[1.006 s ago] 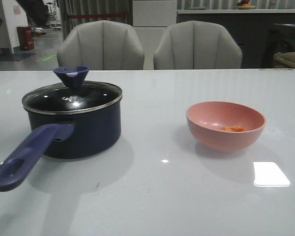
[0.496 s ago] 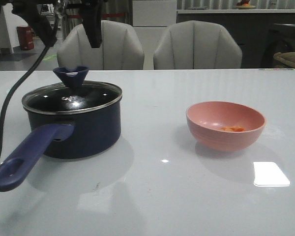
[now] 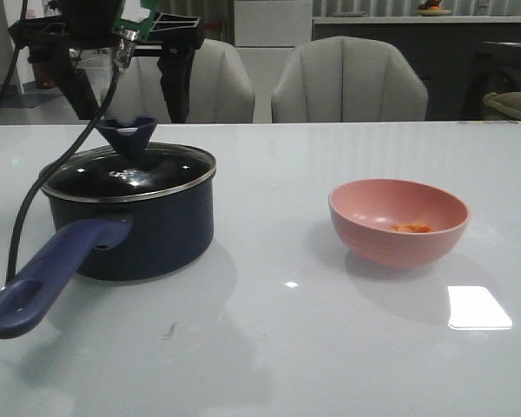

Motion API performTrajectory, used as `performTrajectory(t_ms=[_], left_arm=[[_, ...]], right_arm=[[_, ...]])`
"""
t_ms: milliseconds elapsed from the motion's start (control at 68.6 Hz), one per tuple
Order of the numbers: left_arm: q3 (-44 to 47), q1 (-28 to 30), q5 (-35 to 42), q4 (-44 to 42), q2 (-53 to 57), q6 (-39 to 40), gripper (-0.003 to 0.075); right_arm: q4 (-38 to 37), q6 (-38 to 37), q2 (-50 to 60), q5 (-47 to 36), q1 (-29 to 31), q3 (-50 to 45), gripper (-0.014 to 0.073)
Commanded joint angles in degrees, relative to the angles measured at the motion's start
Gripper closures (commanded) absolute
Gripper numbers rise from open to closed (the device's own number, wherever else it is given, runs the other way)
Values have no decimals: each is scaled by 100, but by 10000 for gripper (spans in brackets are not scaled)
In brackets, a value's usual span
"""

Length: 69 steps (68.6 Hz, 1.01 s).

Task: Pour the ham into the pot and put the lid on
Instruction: 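Lower the left gripper onto the blue lid knob and grasp it, then lift the glass lid off the saucepan with the left gripper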

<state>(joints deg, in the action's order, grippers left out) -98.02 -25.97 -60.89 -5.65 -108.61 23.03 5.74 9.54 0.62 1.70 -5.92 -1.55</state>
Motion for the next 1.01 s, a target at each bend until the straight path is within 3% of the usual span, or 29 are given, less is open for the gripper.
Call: performTrajectory(t_ms=[0,219,321,540,686,992], left_arm=[[-213,77,90,42,220,151,41],[-213,87,83,98,22,151,43],[-213,87,94,120,-4,151,84],[-213,180,110,137,-4,70,352],[-224,181,98,149,-4,26,456],[-362,181,-57,136,76,-87,460]], right_arm=[[-69,1,112,-489,38,31,435],[-69,1,112,-489,38,31,435],[-69,1,112,-489,38,31,435],[-69,1,112,-489,38,31,435],[-69,1,112,-489,38,31,435],[-69,1,112,-489,38,31,435]])
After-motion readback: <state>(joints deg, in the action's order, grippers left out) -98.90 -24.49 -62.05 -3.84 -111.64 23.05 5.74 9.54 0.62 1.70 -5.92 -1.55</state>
